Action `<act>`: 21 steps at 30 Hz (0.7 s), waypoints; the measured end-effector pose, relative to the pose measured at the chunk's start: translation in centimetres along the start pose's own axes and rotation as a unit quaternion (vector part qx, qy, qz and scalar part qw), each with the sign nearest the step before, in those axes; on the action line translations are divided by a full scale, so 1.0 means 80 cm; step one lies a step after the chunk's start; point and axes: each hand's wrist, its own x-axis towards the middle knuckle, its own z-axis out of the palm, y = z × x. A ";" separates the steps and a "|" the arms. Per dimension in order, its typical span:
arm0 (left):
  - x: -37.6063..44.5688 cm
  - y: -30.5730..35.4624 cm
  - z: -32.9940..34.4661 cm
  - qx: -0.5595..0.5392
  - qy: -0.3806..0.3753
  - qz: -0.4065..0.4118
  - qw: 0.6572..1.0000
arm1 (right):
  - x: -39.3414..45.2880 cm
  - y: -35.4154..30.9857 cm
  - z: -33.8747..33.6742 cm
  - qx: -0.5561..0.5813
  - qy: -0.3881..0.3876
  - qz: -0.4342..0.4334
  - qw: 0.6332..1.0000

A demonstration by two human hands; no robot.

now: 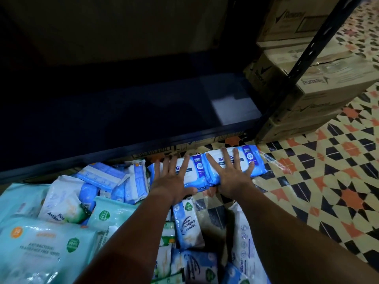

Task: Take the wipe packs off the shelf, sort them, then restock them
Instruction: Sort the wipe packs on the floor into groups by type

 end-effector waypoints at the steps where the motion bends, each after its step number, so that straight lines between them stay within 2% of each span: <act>1: -0.002 0.003 0.000 0.006 -0.001 -0.008 1.000 | 0.000 0.002 -0.004 0.005 -0.009 -0.005 1.000; 4: -0.016 0.007 0.000 0.004 -0.008 -0.025 1.000 | -0.004 0.009 -0.017 0.017 -0.031 -0.024 0.999; 6: -0.034 0.002 0.000 0.029 -0.002 -0.009 1.000 | -0.018 0.007 -0.022 0.000 -0.031 -0.044 0.999; 8: -0.053 -0.009 -0.005 0.056 0.018 0.012 0.998 | -0.038 0.003 -0.026 -0.005 -0.032 -0.067 0.997; 12: -0.102 -0.038 -0.024 0.036 0.077 0.042 0.995 | -0.088 0.001 -0.026 -0.004 -0.050 -0.109 0.993; 17: -0.174 -0.070 -0.030 0.045 0.116 0.024 0.992 | -0.159 0.009 -0.012 0.003 -0.035 -0.074 0.997; 21: -0.220 -0.088 -0.014 0.036 0.151 0.015 0.988 | -0.208 0.012 0.018 0.051 -0.046 -0.004 0.998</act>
